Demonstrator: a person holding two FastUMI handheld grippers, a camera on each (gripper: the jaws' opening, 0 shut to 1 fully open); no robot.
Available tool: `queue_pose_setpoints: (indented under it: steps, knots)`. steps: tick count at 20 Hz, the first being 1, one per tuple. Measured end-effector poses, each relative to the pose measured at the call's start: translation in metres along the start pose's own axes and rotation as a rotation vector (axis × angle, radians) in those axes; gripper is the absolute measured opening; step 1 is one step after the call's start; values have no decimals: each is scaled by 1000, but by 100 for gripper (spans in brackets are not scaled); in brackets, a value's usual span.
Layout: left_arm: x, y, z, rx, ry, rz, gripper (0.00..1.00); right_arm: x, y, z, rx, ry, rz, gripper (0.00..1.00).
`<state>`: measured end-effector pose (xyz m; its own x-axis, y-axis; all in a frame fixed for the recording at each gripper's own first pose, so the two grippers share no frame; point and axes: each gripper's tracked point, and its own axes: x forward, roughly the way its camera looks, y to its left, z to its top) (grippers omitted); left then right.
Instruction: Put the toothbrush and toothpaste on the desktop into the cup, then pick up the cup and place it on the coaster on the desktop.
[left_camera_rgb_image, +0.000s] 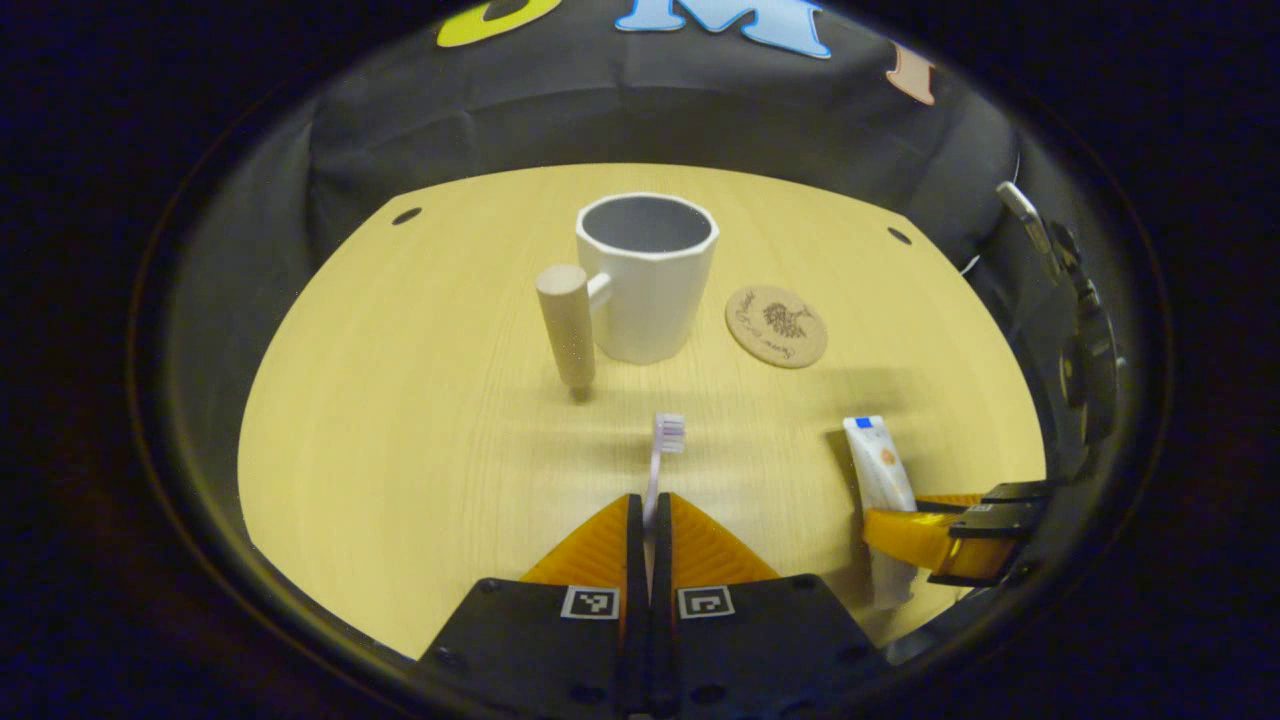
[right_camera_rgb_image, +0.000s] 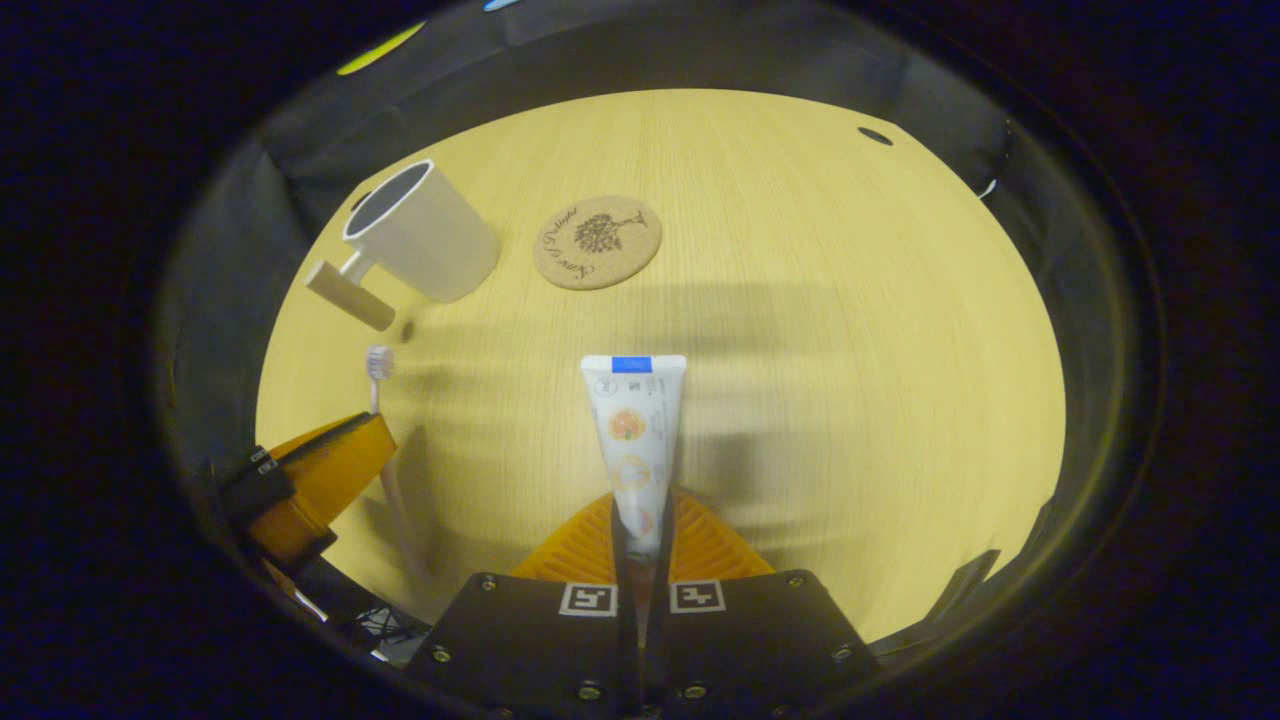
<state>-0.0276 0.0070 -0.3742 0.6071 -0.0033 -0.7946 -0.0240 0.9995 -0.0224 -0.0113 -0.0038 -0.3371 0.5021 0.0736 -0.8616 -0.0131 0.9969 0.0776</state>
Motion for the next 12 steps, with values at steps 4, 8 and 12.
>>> queue_pose_setpoints:
  steps: [4,8,12]
  knots:
    - [-35,8,43,-49,-102,-33,7,-9,-3,5,19,-24,4,5]
    - [-75,16,100,-80,-207,-55,7,-13,-2,7,36,-34,15,5]
    - [-91,13,157,-123,-304,-89,7,-16,1,8,47,-38,28,5]
